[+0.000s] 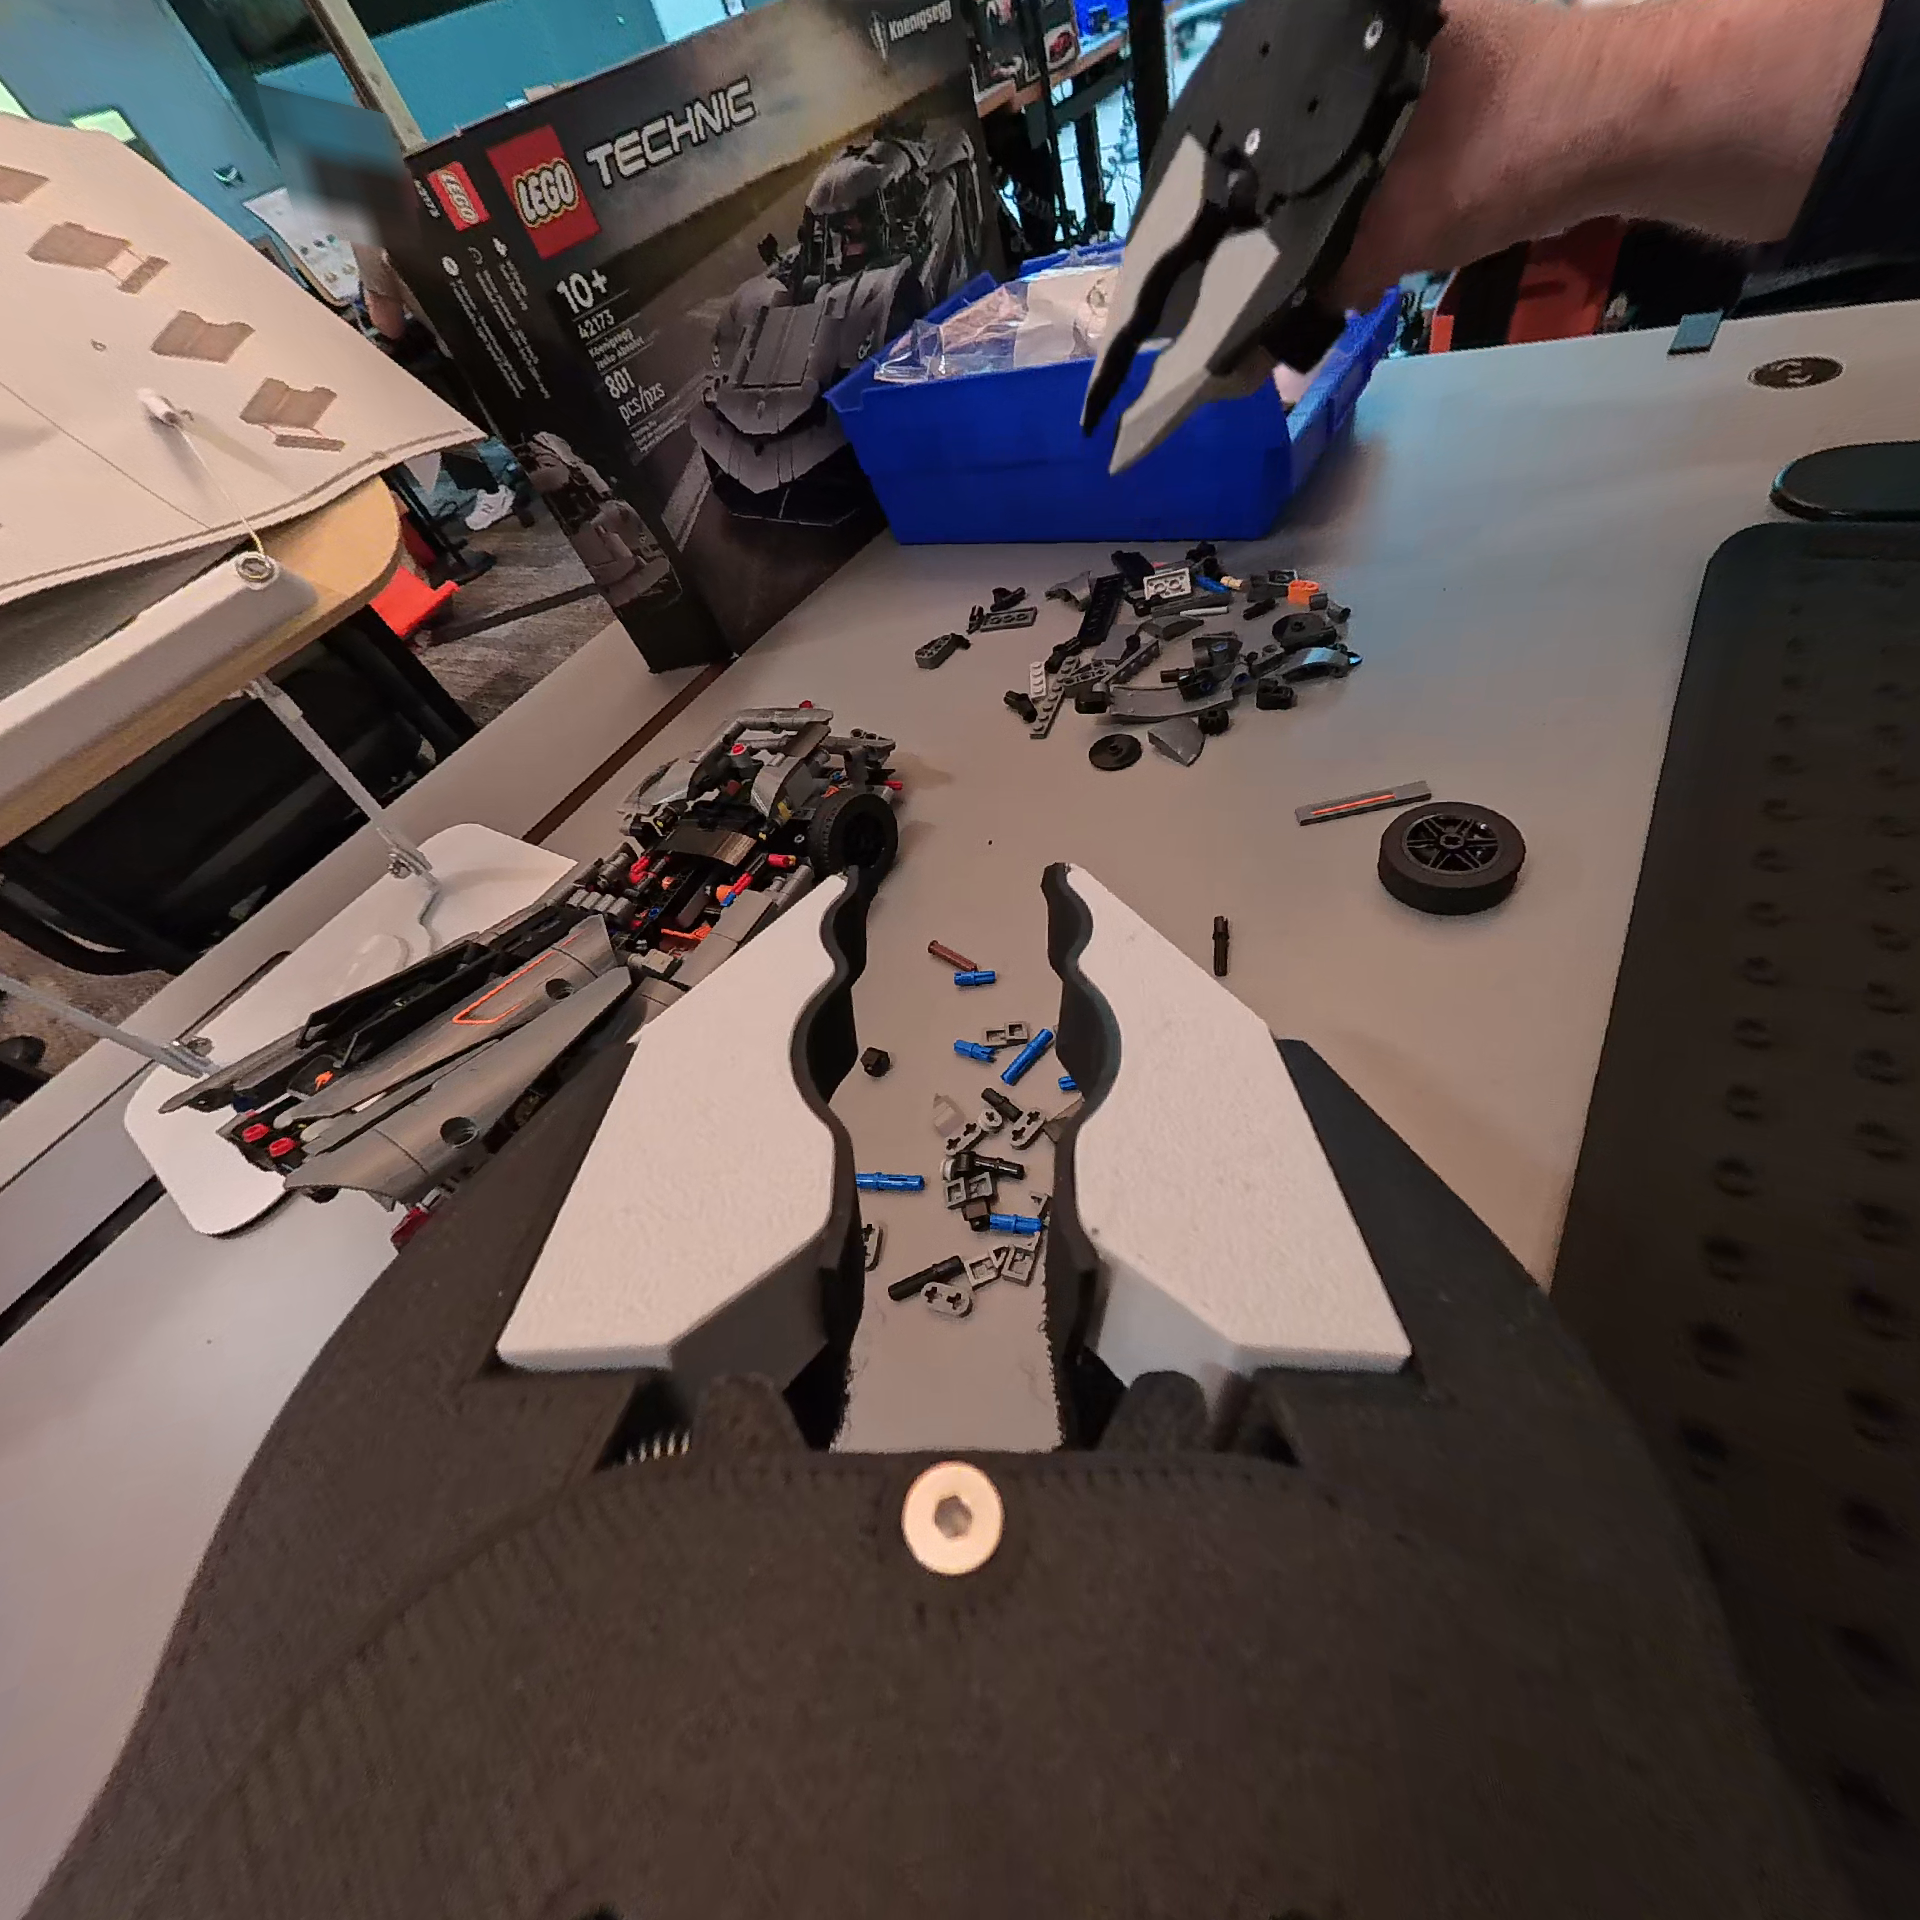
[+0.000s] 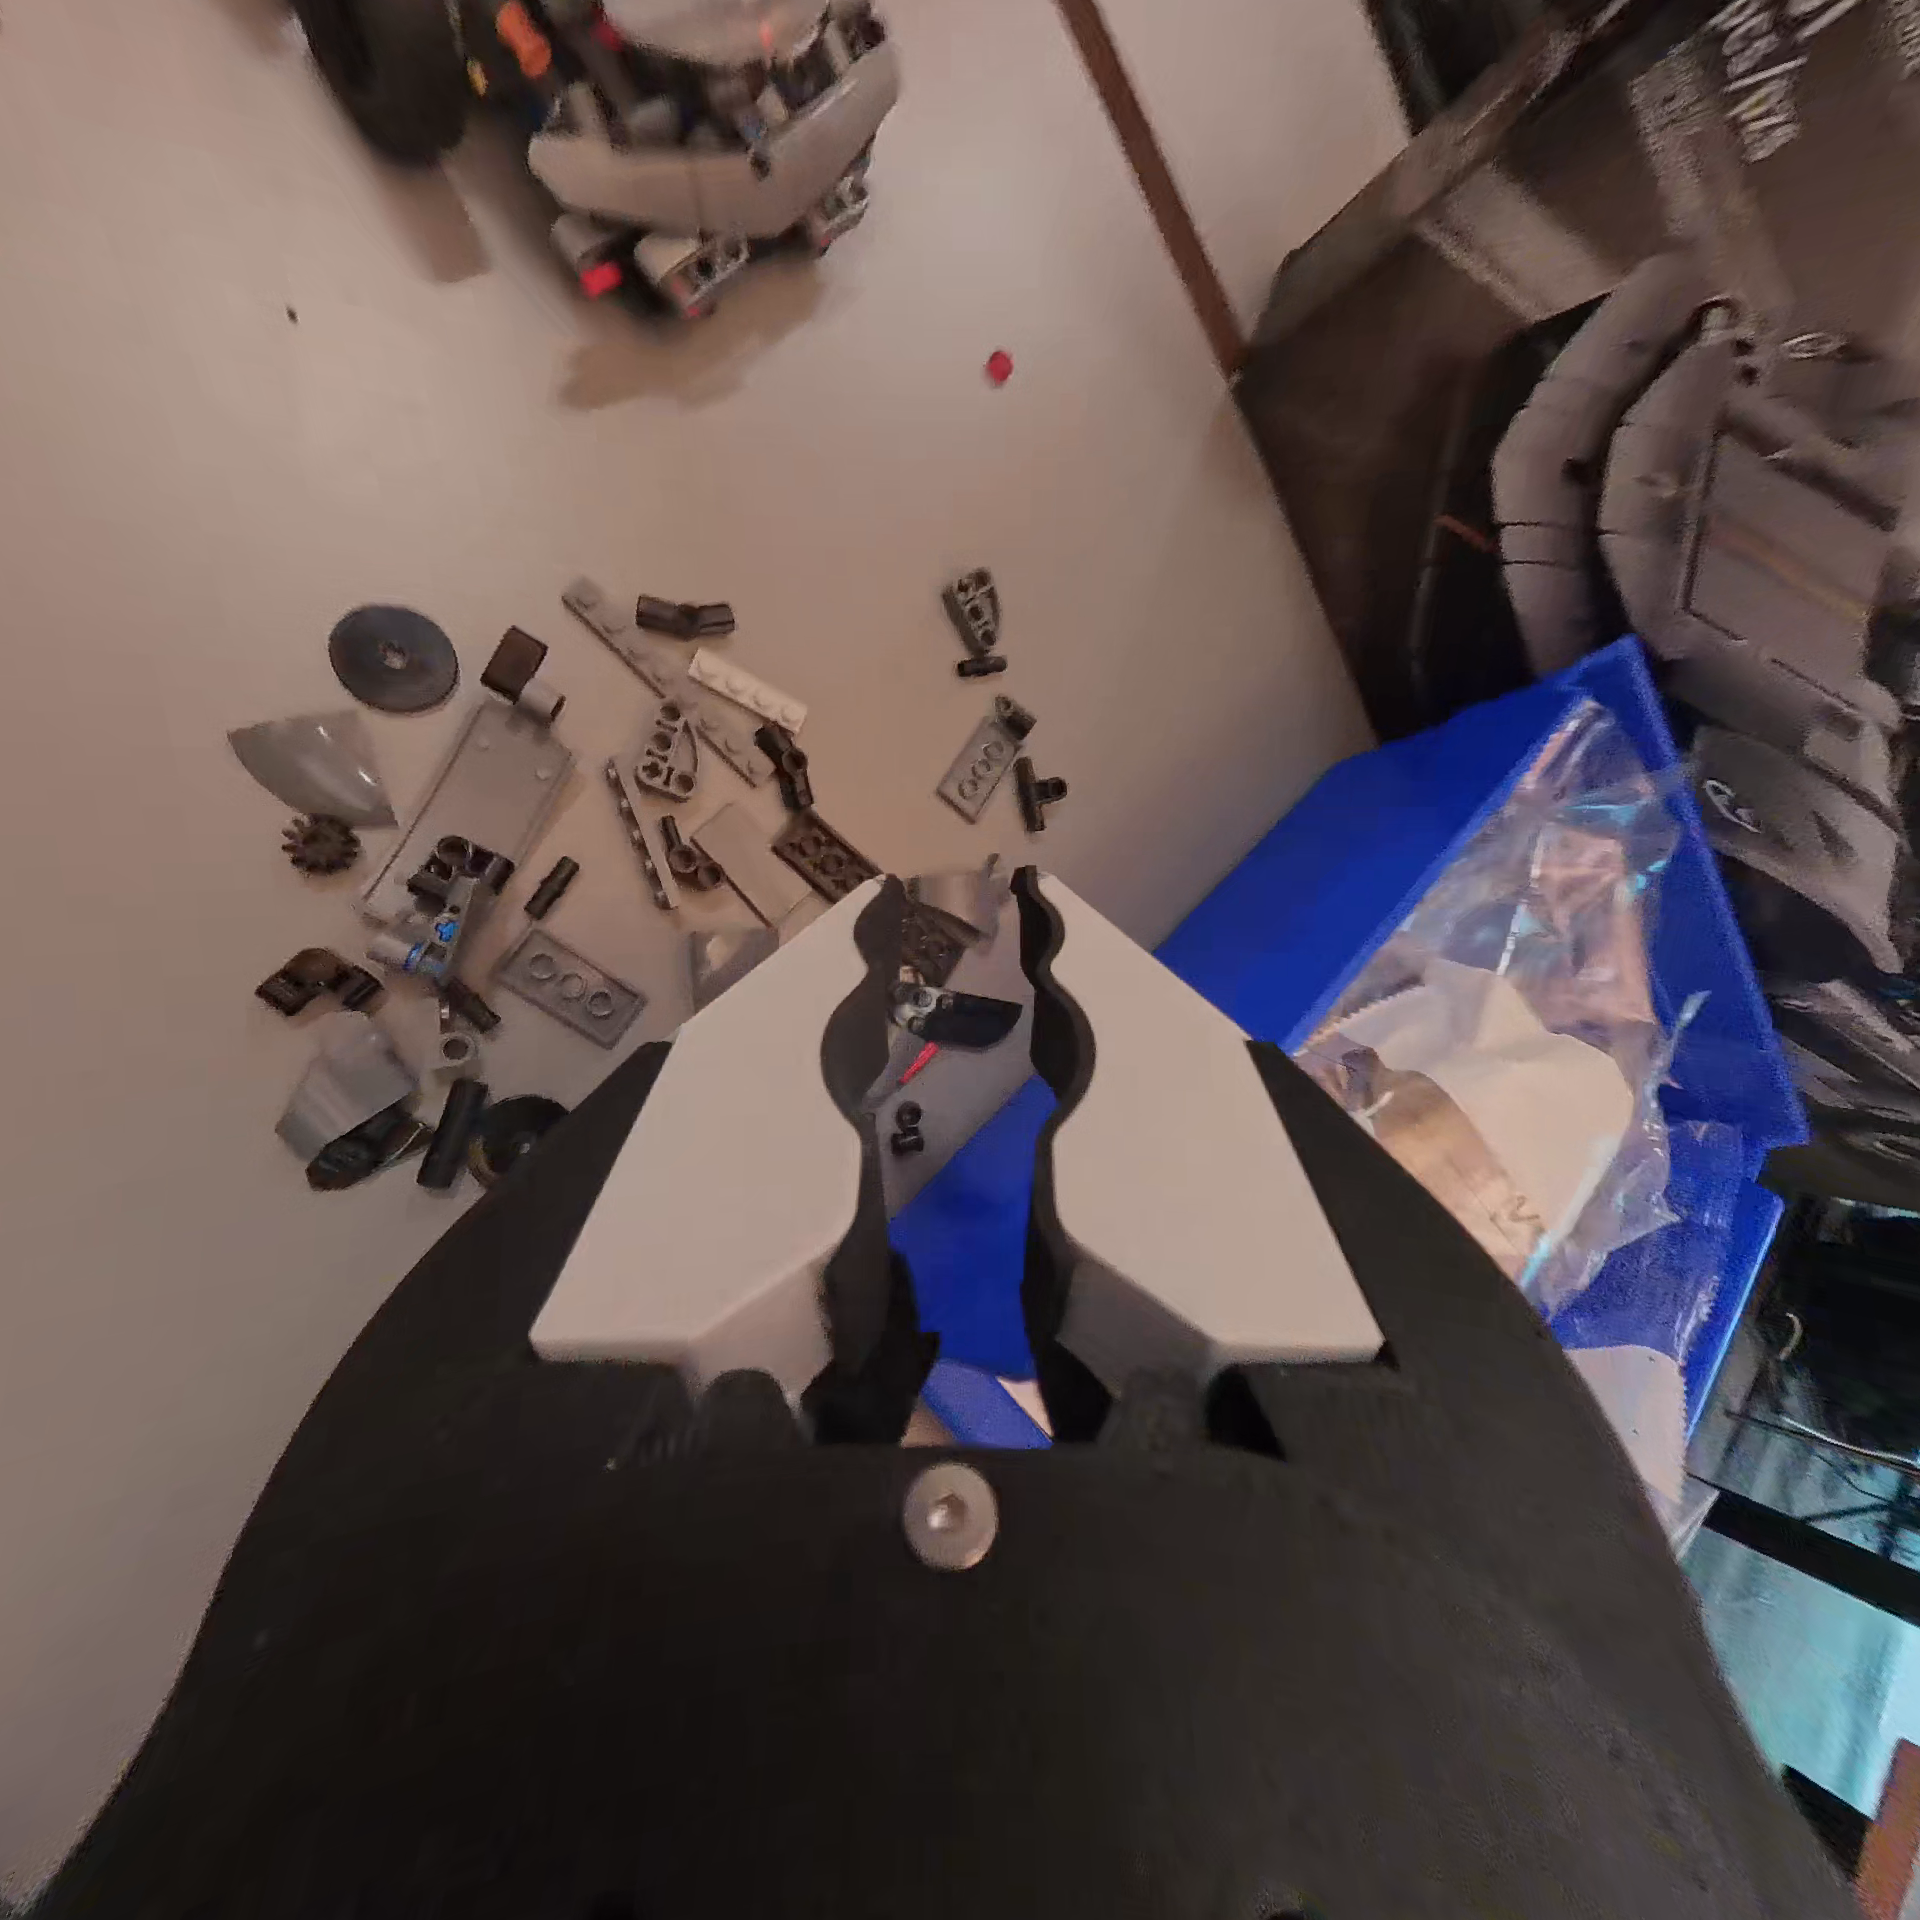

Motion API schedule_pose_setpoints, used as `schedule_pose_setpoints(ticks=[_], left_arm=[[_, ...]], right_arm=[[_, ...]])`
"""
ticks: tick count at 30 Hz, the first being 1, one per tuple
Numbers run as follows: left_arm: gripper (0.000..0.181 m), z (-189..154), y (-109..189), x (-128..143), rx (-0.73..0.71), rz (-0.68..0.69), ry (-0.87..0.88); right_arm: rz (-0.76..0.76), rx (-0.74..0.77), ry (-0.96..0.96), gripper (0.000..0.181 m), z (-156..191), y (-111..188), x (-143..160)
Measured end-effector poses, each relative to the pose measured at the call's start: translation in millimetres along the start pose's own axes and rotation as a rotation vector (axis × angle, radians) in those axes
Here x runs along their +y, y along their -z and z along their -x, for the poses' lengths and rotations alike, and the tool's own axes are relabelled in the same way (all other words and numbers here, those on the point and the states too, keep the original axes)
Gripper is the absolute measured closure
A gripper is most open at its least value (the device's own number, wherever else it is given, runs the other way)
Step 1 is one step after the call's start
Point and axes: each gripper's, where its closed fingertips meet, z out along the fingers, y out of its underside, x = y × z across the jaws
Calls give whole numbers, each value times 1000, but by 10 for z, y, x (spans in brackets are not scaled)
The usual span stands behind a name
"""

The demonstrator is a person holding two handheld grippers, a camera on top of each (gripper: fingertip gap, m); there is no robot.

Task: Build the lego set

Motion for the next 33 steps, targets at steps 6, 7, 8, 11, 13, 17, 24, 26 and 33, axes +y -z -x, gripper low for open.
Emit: schedule_pose_setpoints(ticks=[6,7,8,11,13,17,24,26,33], left_arm=[[149,-9,-10,7,1,6,-5],[149,-8,-11,3,1,4,-4],[149,-5,-15,1,4,2,-2],[149,8,-33,28,5,14,4],[149,6,-38,36,7,15,5],[150,4,-40,34,11,12,10],[150,-3,-53,44,13,20,6],[150,4,-43,36,13,13,12],[150,-4,-27,19,15,3,12]], right_arm=[[-2,-2,-49,155,-25,-35,35],[1,-11,-55,153,-1,-56,11],[3,-30,-69,154,30,-81,-26],[48,-63,-88,151,30,-155,-106],[101,-132,-119,151,83,-215,-100],[164,-139,-160,158,23,-377,-14],[311,-119,-236,160,-21,-654,3],[349,-79,-204,157,-65,-694,-30],[418,-130,-327,154,-26,-903,7]])
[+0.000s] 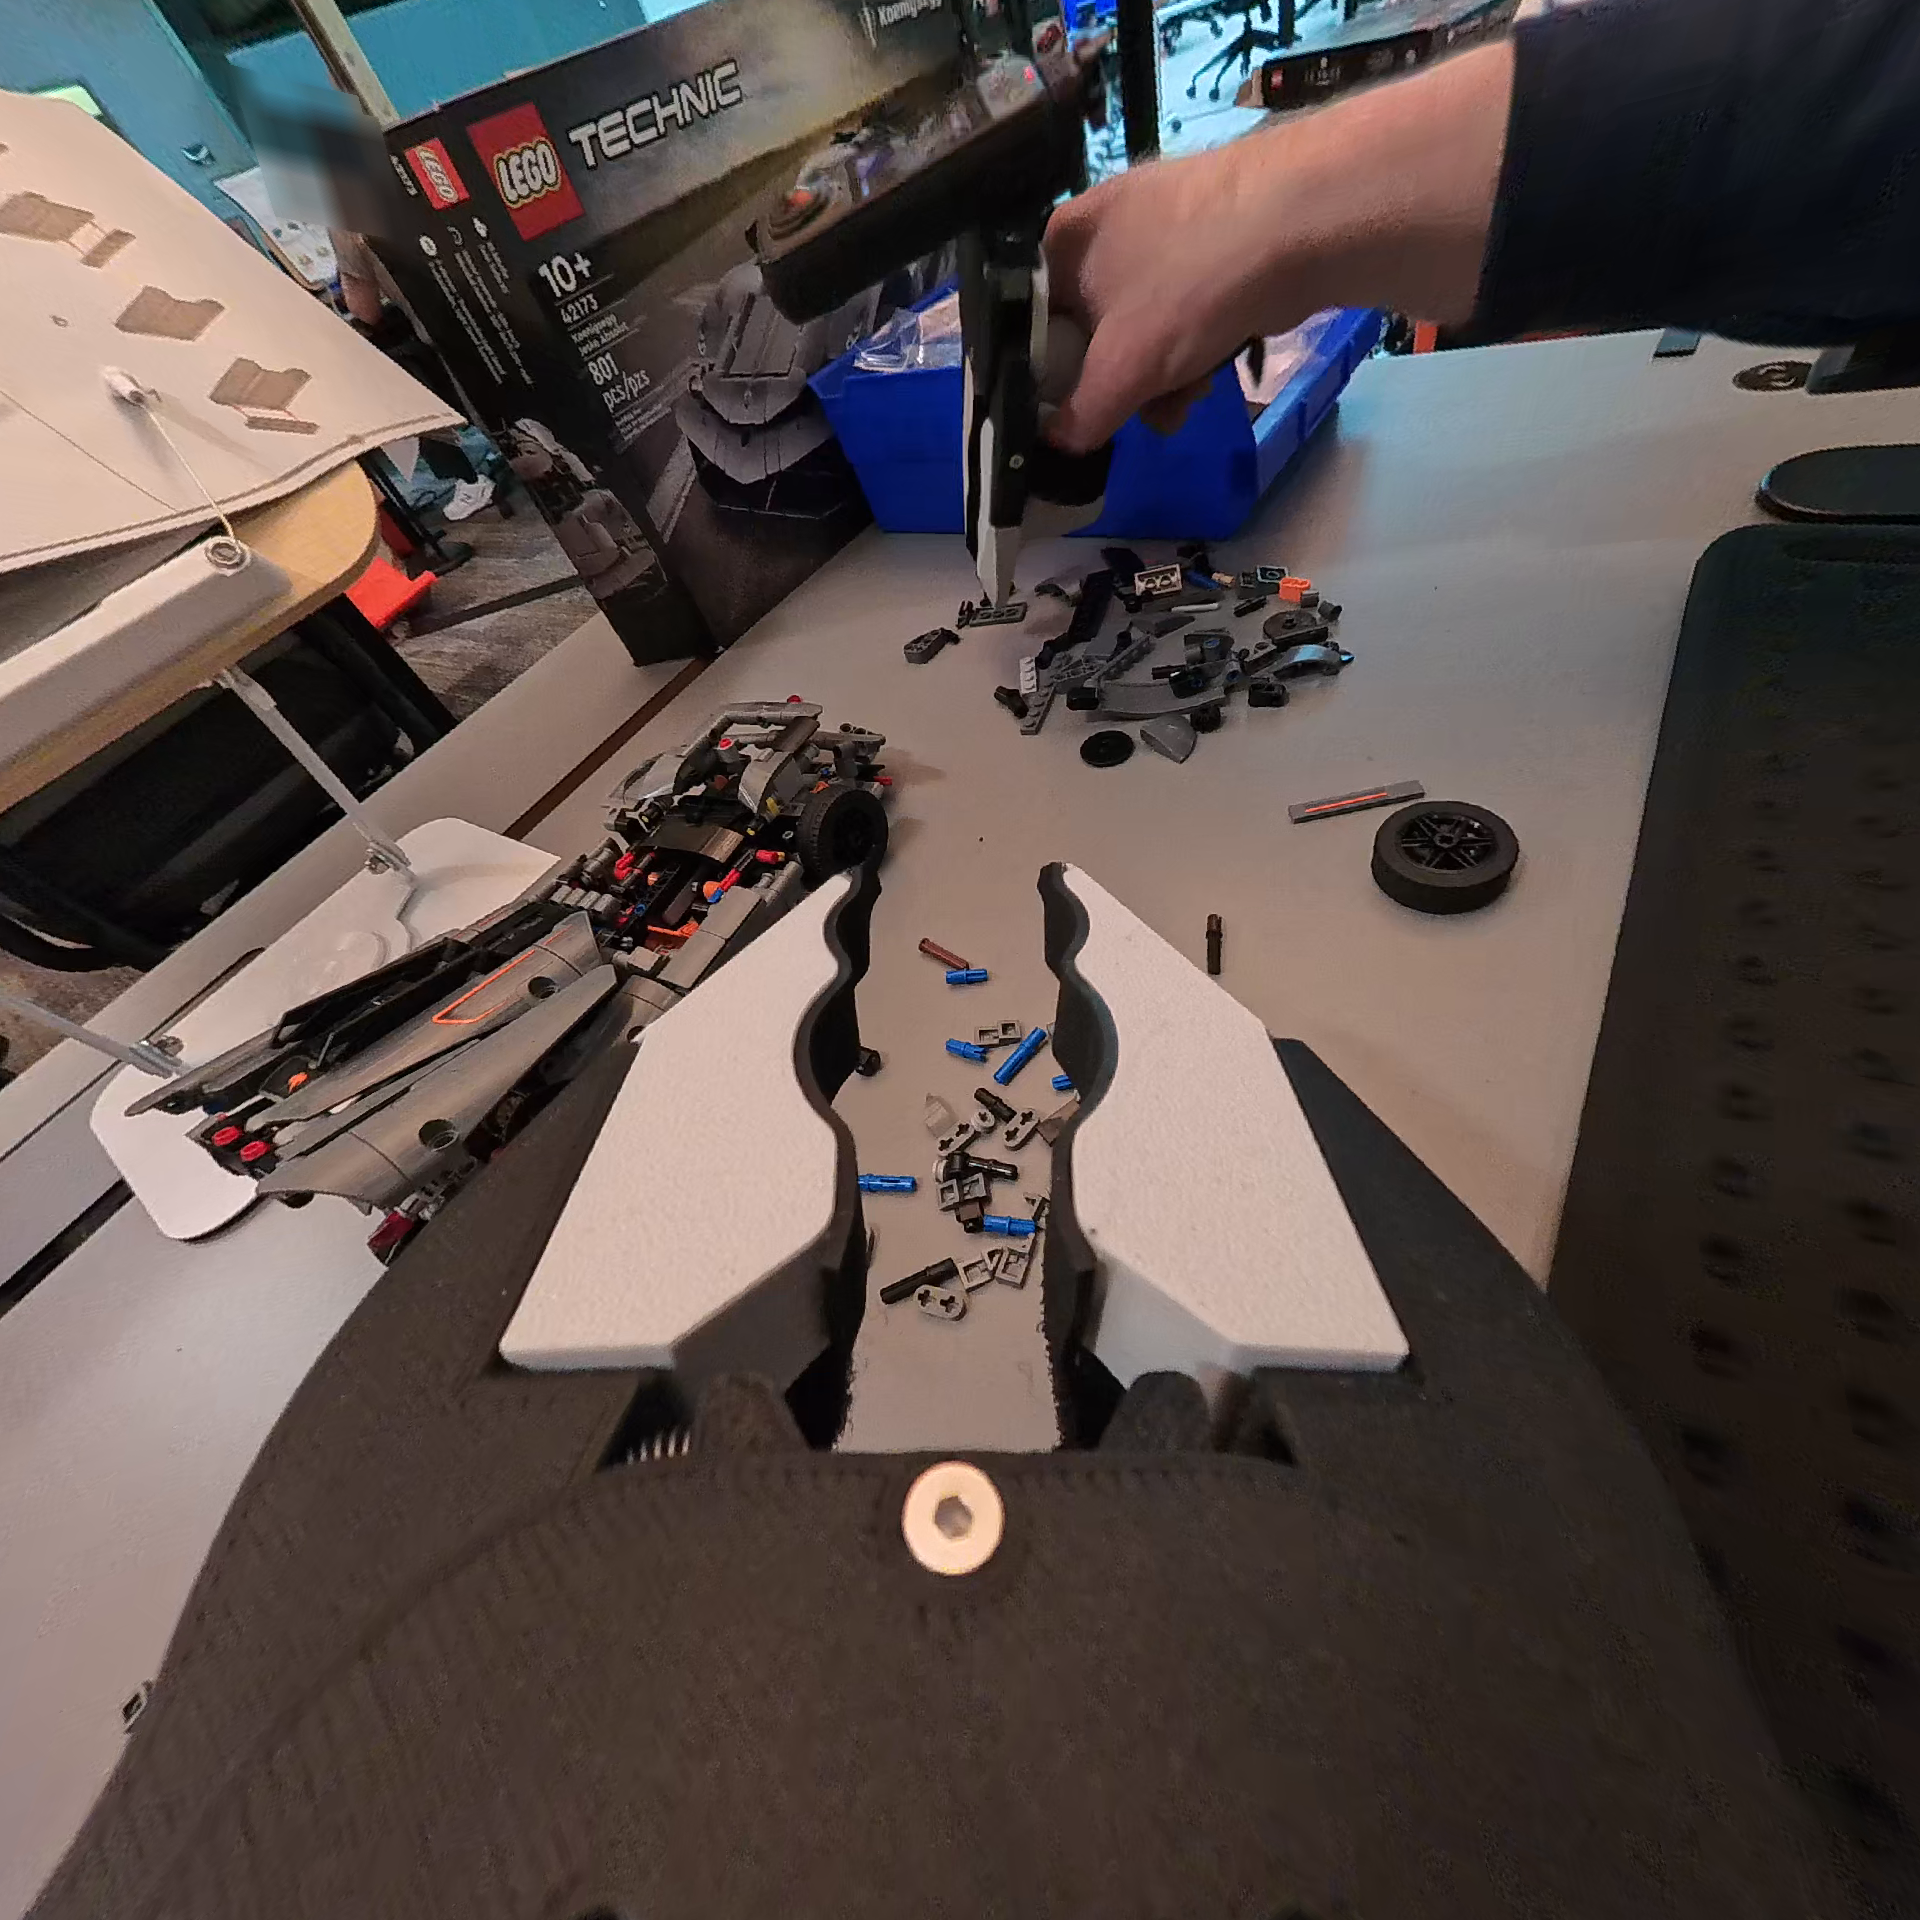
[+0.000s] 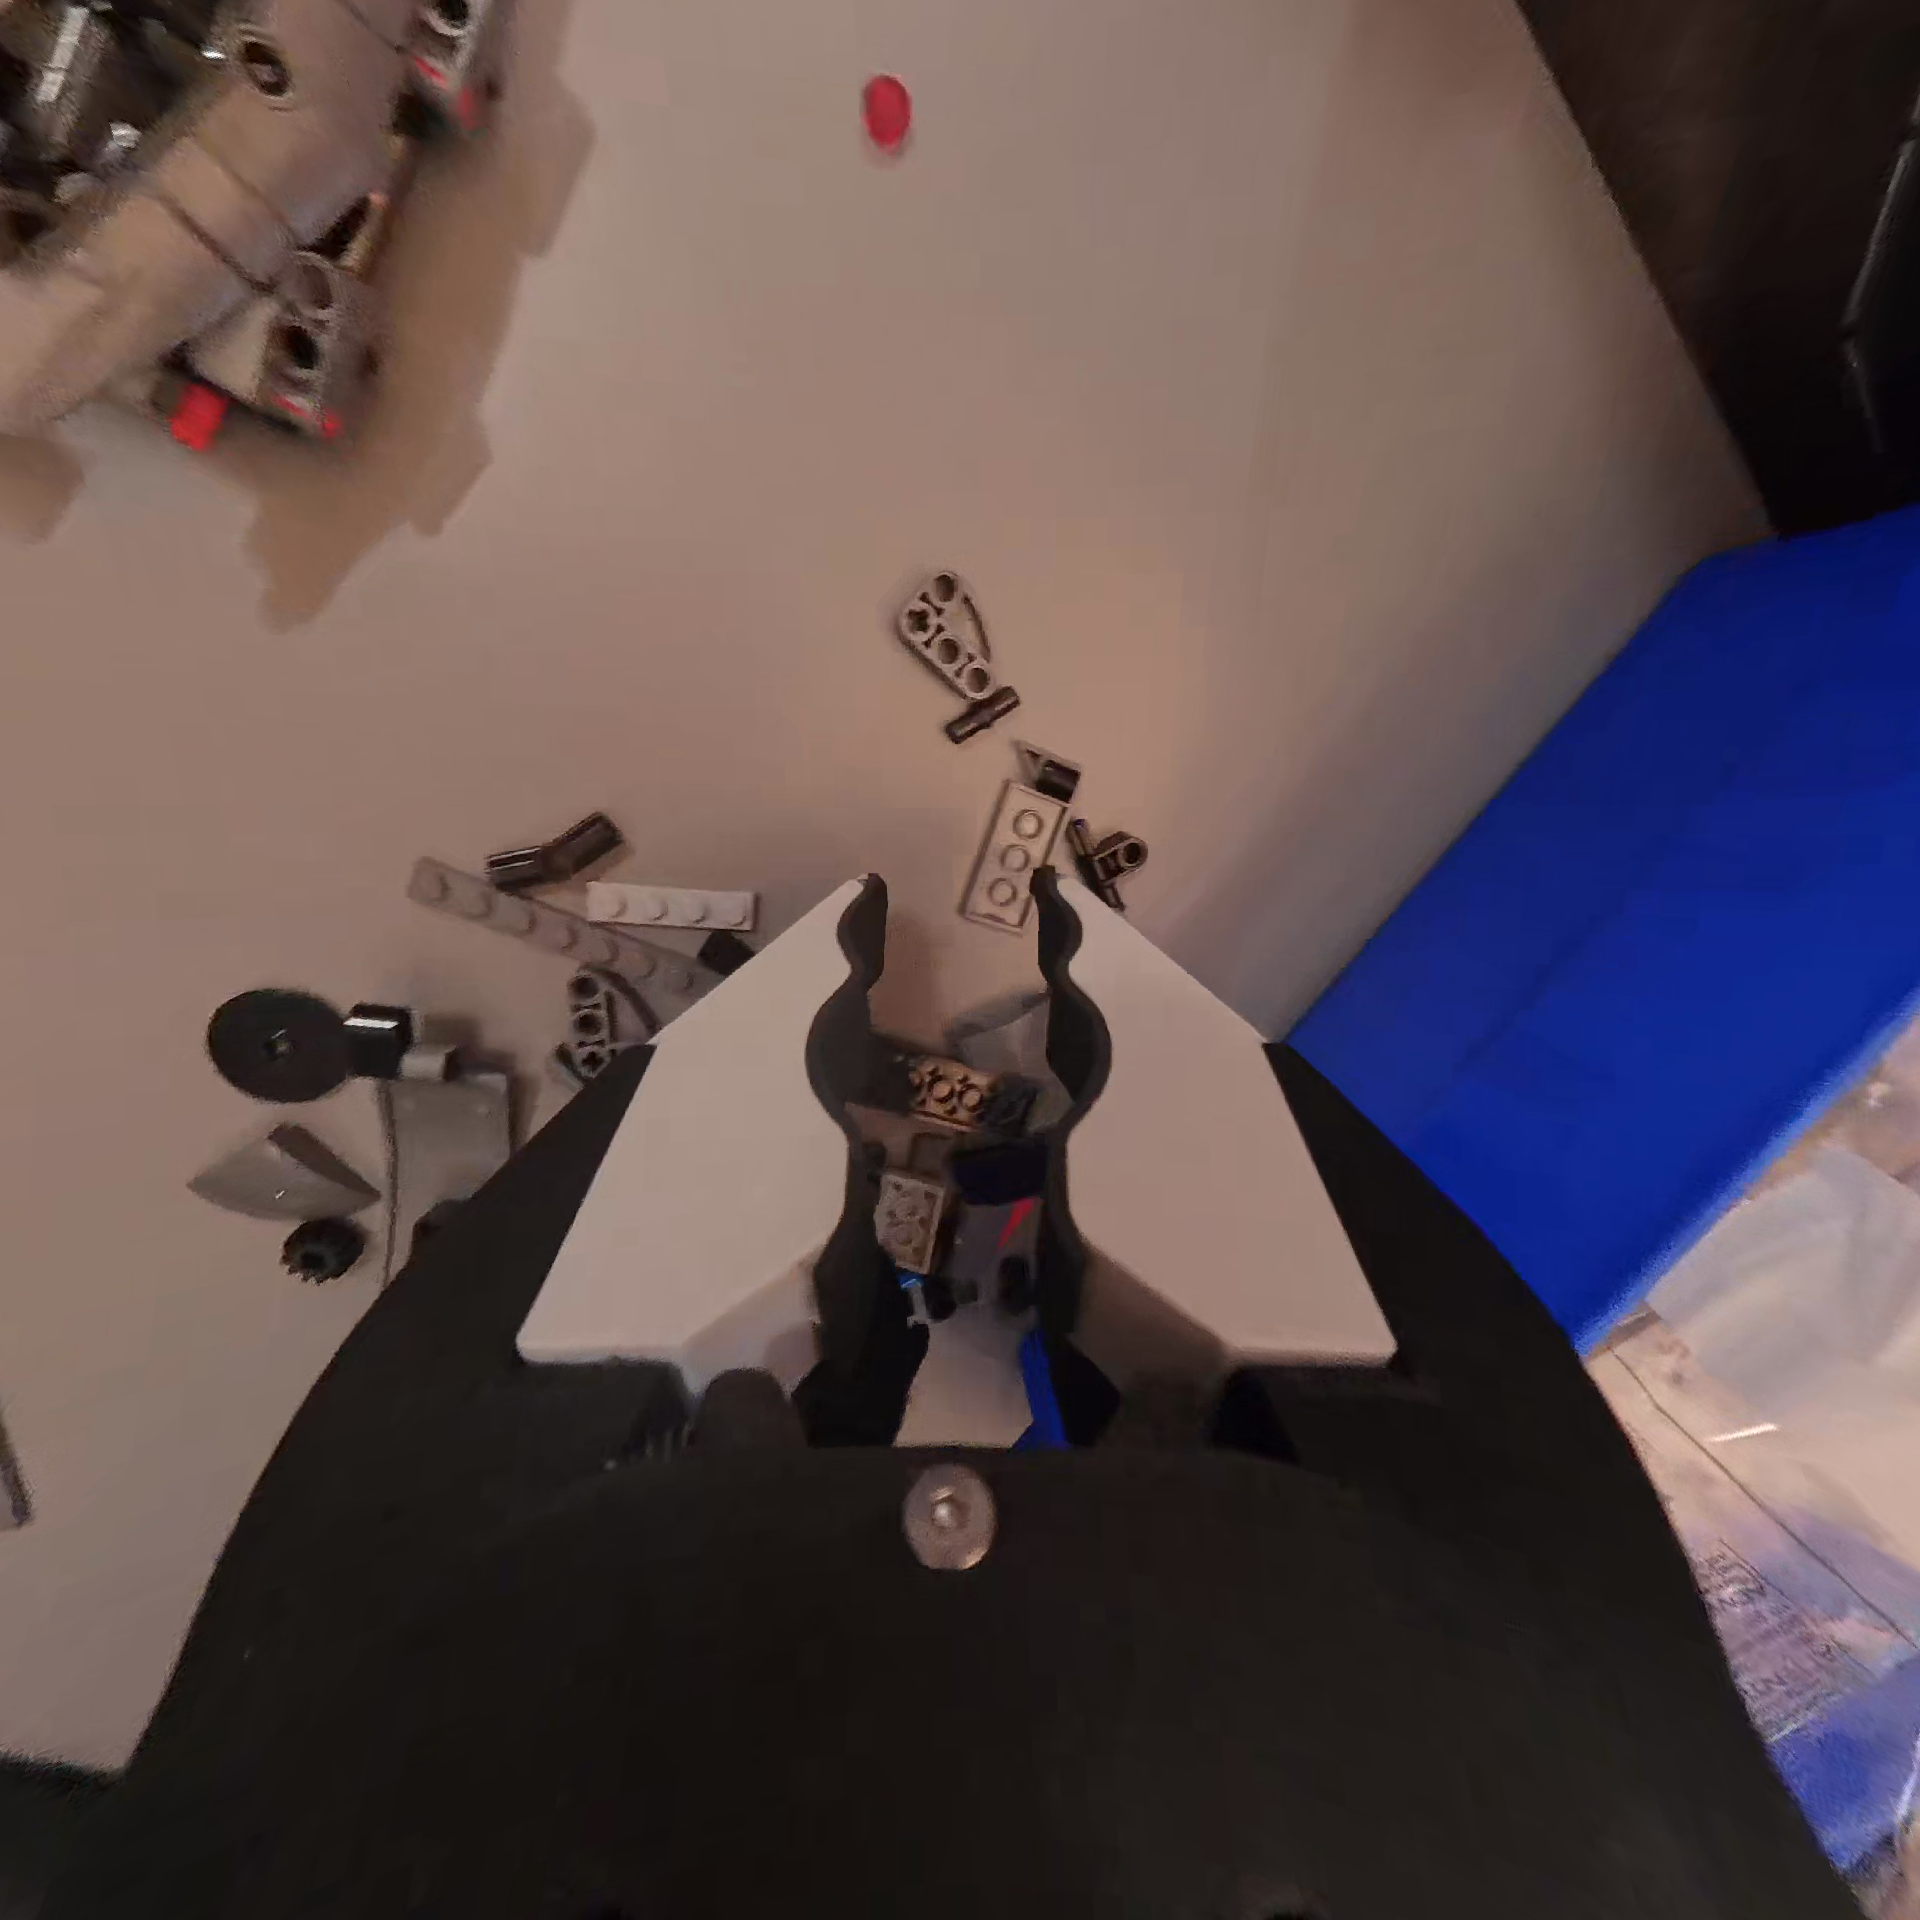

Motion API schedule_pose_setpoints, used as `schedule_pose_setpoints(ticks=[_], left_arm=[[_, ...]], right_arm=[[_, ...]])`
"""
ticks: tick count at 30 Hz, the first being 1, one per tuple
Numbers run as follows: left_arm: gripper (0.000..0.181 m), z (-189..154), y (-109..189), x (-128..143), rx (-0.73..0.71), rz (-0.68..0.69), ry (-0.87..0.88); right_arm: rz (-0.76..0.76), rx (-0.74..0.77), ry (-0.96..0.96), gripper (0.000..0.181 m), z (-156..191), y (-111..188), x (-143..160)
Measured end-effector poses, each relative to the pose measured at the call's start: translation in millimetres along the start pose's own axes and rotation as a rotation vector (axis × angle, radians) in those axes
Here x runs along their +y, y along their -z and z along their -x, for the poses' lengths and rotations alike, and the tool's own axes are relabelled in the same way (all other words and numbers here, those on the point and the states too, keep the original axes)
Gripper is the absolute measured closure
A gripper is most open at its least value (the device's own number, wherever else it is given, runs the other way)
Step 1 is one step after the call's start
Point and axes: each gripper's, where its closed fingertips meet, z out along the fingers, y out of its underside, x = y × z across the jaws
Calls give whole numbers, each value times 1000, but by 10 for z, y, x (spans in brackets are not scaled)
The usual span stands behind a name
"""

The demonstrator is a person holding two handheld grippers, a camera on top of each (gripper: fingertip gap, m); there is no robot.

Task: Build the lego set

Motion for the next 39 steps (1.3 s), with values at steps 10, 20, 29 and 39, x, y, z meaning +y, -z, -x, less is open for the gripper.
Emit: schedule_pose_setpoints(ticks=[10,20,29,39], left_arm=[[151,-9,14,-26,2,-11,-2],[151,-1,21,-27,-1,-13,0],[151,-4,16,-22,0,-11,-1],[151,1,14,-11,0,-8,3]], right_arm=[[38,26,-146,163,-114,-230,72],[18,-110,-144,181,119,-208,37],[11,-264,-28,181,604,-79,5],[-144,-296,4,149,618,518,-184]])
